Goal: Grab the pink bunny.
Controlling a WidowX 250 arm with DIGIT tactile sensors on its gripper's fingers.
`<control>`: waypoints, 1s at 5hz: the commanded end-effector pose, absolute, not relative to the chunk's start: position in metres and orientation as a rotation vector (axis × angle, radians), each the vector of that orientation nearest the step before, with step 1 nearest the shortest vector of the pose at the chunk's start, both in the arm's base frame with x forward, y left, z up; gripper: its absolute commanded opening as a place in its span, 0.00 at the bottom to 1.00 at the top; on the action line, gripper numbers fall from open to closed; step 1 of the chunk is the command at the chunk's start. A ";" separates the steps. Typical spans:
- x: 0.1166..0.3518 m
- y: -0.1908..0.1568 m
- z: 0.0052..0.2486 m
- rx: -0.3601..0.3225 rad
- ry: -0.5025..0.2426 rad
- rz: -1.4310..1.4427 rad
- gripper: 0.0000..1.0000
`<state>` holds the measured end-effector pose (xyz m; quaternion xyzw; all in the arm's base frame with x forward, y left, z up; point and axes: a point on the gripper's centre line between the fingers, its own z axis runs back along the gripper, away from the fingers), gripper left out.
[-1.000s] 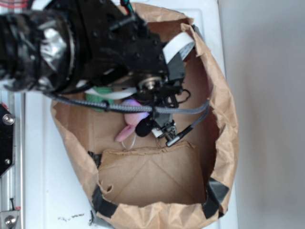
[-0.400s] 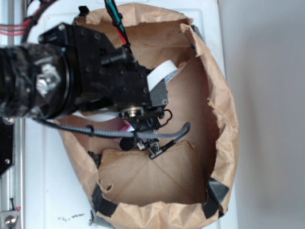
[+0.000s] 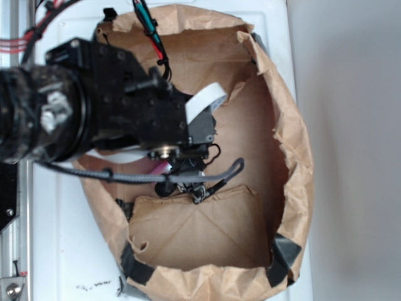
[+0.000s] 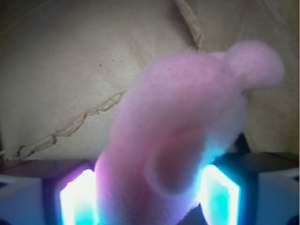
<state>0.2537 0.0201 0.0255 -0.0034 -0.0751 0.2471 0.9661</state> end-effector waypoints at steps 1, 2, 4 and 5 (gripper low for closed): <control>0.269 0.036 0.055 0.014 -0.241 0.512 0.00; 0.274 0.046 0.071 0.034 -0.265 0.461 0.00; 0.281 0.056 0.137 -0.027 -0.333 0.332 0.00; 0.279 0.056 0.160 -0.036 -0.369 0.251 0.00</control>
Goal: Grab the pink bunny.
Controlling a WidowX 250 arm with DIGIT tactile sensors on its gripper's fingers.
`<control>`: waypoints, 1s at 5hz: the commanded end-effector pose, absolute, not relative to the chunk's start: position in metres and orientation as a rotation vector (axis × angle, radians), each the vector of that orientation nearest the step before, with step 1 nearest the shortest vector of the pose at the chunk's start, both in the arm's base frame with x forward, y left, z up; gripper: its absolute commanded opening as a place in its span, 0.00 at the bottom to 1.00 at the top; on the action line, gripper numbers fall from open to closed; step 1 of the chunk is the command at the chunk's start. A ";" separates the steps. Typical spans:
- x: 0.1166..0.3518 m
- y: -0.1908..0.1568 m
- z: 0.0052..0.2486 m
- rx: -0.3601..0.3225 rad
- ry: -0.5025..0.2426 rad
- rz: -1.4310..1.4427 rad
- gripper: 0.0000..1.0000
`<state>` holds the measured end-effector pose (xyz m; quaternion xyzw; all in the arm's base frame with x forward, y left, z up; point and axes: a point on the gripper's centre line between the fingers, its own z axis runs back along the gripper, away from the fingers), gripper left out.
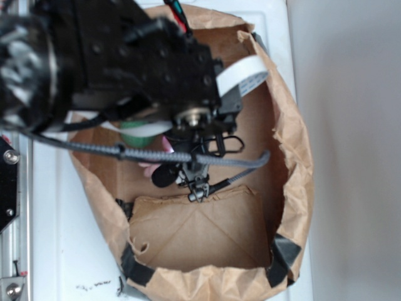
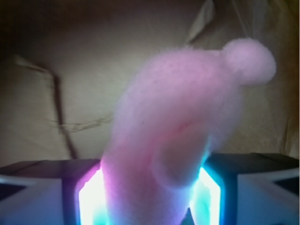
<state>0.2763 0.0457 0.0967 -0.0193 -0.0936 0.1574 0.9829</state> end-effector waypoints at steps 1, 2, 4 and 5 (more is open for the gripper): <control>0.277 0.055 0.177 -0.024 -0.372 0.133 0.00; 0.274 0.046 0.191 0.003 -0.367 0.109 0.00; 0.266 0.020 0.207 0.085 -0.251 0.085 0.00; 0.251 0.013 0.213 0.020 -0.260 0.069 0.00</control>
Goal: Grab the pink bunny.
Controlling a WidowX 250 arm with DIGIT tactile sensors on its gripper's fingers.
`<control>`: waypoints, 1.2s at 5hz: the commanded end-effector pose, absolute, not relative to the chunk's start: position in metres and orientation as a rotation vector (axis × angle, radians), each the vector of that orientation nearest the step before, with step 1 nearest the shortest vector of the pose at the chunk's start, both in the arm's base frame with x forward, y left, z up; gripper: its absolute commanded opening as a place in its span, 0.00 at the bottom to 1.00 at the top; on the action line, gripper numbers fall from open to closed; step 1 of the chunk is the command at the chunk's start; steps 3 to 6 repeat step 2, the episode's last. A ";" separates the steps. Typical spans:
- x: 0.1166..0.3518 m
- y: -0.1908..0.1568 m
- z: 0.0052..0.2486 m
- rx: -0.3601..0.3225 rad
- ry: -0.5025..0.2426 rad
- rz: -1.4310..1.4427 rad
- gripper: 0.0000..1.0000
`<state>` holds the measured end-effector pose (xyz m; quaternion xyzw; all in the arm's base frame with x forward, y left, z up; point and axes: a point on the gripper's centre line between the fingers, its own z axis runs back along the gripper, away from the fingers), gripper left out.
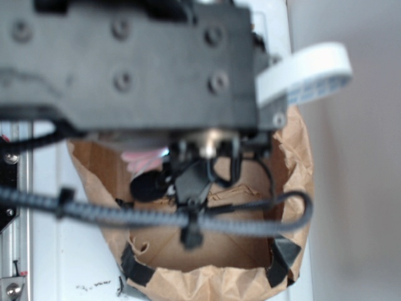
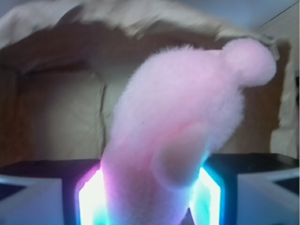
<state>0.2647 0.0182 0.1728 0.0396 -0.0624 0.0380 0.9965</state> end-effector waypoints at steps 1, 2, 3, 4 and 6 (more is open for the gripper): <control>0.245 0.011 0.207 0.016 -0.269 0.081 0.00; 0.244 0.009 0.200 0.072 -0.281 0.052 0.00; 0.244 0.009 0.200 0.072 -0.281 0.052 0.00; 0.244 0.009 0.200 0.072 -0.281 0.052 0.00; 0.244 0.009 0.200 0.072 -0.281 0.052 0.00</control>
